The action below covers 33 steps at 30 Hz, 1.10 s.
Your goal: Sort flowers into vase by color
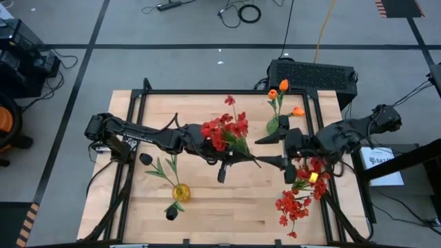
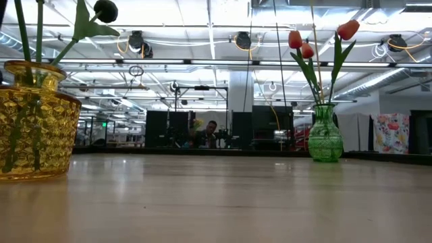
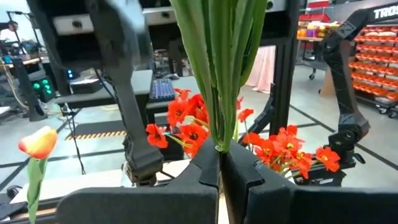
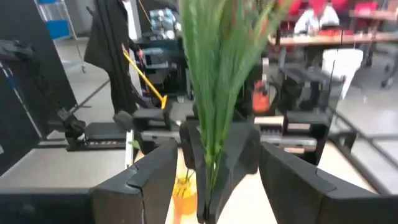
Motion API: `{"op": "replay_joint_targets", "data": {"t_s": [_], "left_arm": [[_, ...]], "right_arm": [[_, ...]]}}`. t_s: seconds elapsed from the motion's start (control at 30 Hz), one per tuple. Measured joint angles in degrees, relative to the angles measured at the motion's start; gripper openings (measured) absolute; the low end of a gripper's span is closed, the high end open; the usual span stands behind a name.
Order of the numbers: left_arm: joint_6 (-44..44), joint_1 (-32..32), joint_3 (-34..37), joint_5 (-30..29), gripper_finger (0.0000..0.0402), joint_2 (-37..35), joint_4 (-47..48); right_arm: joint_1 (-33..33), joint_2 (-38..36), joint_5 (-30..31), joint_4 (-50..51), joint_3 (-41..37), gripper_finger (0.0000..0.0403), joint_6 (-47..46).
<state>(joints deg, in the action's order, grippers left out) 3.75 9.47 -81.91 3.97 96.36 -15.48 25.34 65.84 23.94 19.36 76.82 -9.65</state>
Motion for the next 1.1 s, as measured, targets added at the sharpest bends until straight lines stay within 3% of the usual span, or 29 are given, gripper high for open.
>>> {"op": "replay_joint_targets", "data": {"t_s": [0.13,0.43,0.63,0.73,0.97,1.1], "left_arm": [[0.0,0.1,0.0,0.1,0.0002,0.0,0.5],[0.1,0.1,0.0,0.1,0.0002,0.0,2.5],[0.0,0.1,0.0,0.3,0.0002,0.0,4.4],[-0.3,0.1,0.0,0.3,0.0004,0.0,4.8],[-0.4,0.1,0.0,-0.1,0.0010,0.0,4.7],[-0.4,0.1,0.0,-0.1,0.0011,0.0,4.9]], "right_arm": [[-1.3,1.9,-0.4,3.2,1.6,0.0215,-3.3],[-5.2,4.8,-9.0,3.0,1.7,0.0215,-5.7],[-5.9,5.3,-9.3,1.9,1.7,0.0212,-4.3],[-5.9,5.3,-9.3,1.9,1.7,0.0193,-4.0],[-5.9,5.9,-9.5,2.4,1.7,0.0107,-4.1],[-5.9,7.4,-9.5,2.7,1.7,0.0086,-3.6]]}}
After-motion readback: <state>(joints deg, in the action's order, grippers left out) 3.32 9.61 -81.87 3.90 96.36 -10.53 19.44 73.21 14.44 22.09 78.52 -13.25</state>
